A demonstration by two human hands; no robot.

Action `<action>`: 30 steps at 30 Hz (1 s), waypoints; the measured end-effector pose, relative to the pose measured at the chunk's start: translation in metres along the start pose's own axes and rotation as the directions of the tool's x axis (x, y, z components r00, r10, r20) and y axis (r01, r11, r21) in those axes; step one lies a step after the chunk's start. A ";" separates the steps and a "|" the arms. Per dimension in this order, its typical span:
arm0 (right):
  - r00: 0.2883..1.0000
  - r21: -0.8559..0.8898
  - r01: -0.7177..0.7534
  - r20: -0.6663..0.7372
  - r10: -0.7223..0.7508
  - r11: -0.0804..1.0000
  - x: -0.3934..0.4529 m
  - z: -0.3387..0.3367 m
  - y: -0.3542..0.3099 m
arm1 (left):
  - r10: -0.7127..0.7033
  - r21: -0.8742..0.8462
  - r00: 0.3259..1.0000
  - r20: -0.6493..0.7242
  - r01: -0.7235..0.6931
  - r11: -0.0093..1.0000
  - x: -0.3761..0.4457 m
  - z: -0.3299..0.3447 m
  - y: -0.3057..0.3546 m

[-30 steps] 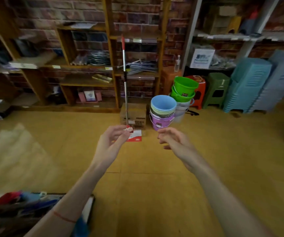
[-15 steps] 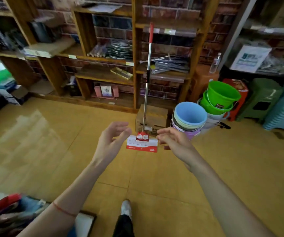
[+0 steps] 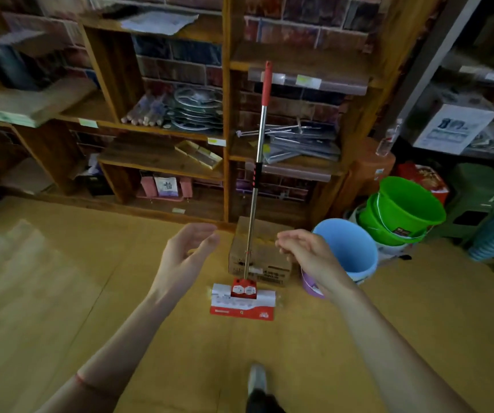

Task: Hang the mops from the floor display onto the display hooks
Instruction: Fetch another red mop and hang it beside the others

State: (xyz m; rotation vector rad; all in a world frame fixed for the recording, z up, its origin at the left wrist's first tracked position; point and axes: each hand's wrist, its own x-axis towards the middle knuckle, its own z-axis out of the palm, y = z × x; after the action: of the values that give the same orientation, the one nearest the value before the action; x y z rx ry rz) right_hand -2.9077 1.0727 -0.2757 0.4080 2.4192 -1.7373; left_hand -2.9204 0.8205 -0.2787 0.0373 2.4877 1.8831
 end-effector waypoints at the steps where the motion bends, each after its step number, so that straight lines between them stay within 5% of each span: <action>1: 1.000 -0.009 -0.001 0.001 0.001 1.000 0.028 -0.001 -0.003 | 0.002 0.003 1.000 -0.006 -0.002 1.000 0.022 0.001 -0.001; 17: 0.999 -0.073 -0.022 -0.046 0.019 0.997 0.501 0.014 -0.072 | -0.009 -0.033 0.996 -0.089 0.006 0.999 0.345 0.051 0.021; 23: 0.979 0.007 -0.060 -0.193 0.061 0.998 0.588 0.021 -0.055 | -0.072 -0.040 0.996 -0.047 0.070 0.997 0.398 0.073 0.000; 30: 0.979 0.273 -0.137 -0.106 0.172 0.952 0.618 0.033 -0.048 | -0.162 -0.021 0.985 -0.058 0.161 0.987 0.408 0.068 -0.018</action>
State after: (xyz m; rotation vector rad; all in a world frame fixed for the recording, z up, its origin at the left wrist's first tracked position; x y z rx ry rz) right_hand -3.5130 1.1138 -0.4068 0.7419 2.1677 -2.0236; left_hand -3.3258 0.8939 -0.3151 -0.2177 2.4284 1.8650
